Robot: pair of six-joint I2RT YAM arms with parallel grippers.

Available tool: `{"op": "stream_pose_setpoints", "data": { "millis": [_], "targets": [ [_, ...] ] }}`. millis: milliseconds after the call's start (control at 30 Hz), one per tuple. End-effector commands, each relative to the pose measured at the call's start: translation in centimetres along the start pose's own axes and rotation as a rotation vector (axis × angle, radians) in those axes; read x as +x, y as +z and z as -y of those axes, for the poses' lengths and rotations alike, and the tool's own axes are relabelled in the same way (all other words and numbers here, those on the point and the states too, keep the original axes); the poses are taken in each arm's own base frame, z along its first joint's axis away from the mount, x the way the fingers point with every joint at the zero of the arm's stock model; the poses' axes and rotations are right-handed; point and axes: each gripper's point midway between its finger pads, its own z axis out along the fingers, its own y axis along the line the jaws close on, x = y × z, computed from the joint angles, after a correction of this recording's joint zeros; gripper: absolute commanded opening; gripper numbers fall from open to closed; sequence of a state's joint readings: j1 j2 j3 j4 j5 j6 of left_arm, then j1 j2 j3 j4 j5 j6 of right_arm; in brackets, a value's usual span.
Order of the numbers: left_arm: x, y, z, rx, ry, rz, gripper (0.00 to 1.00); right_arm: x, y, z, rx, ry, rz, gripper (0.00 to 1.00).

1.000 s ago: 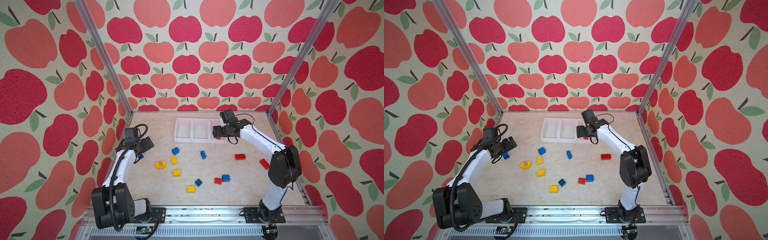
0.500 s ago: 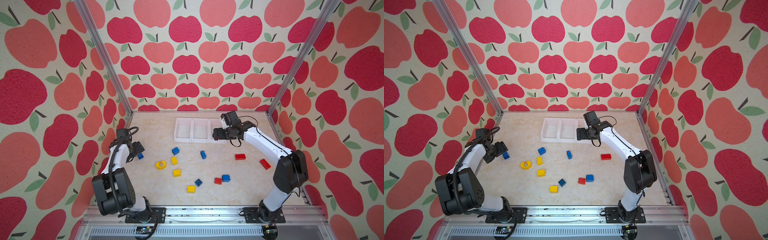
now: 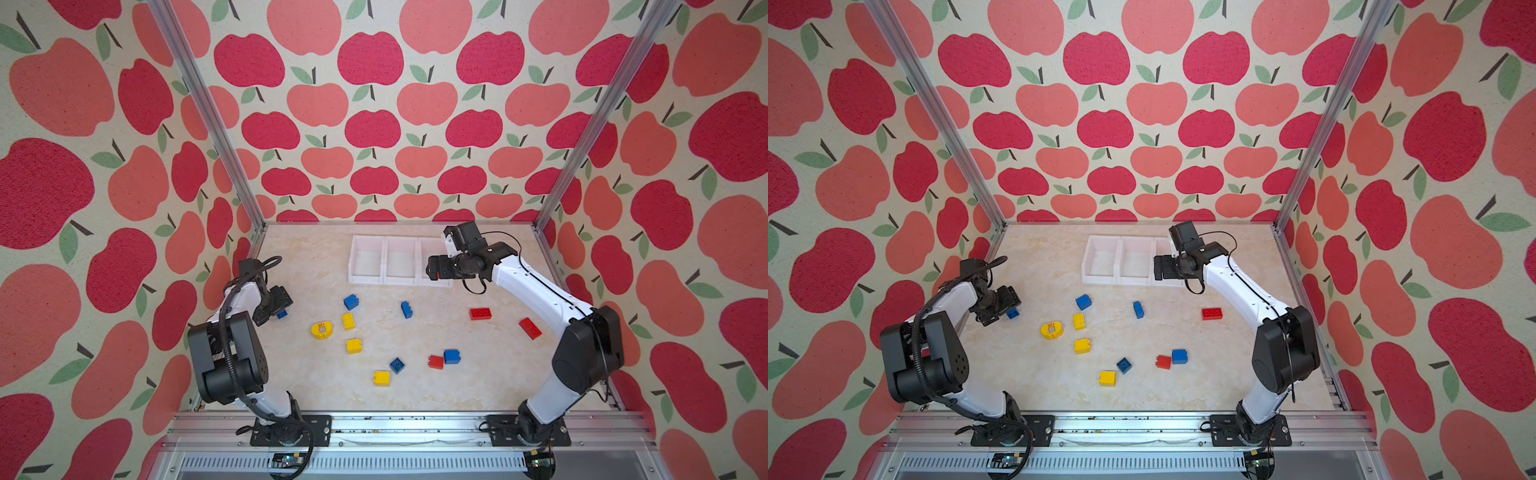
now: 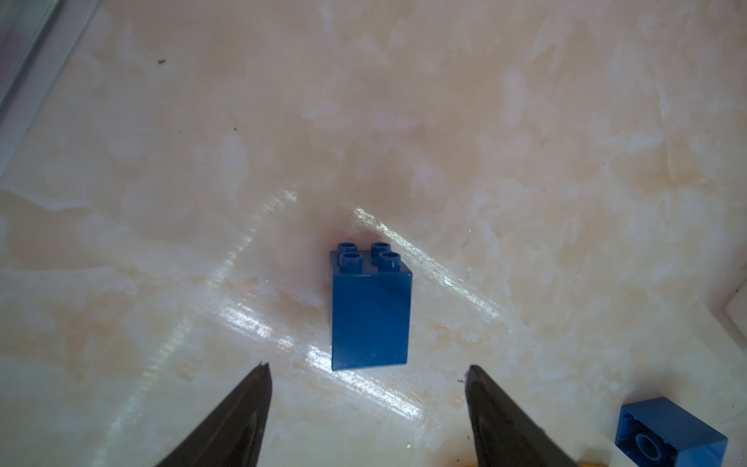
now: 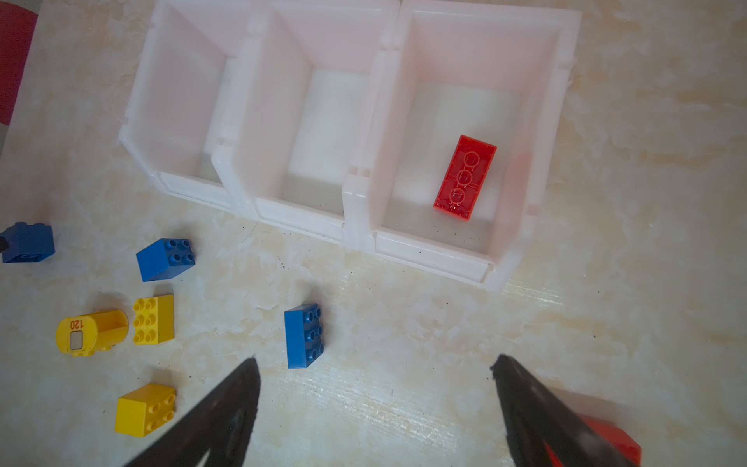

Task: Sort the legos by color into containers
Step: 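Lower the left gripper onto a tall blue brick while the right gripper withdraws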

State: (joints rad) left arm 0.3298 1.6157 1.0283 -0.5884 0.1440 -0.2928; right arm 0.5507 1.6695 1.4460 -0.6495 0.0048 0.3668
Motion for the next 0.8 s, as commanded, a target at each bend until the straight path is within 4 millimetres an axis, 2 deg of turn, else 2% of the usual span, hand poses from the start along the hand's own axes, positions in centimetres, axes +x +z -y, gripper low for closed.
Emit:
{"op": "stream_pose_setpoints", "data": {
  "millis": [0,367,767],
  "targets": [
    [-1.5,0.2,0.4,0.016,0.011,0.012,0.75,0.4,-1.2,-0.3,-0.012,0.012,0.001,0.93],
    [-1.0,1.4,0.2,0.005,0.005,-0.035,0.66,0.6,-1.6,0.1,0.002,0.02,0.01,0.93],
    [0.0,2.2,0.5,0.003,0.018,-0.072,0.5,1.6,-1.7,0.6,0.008,0.041,0.01,0.93]
  ]
}}
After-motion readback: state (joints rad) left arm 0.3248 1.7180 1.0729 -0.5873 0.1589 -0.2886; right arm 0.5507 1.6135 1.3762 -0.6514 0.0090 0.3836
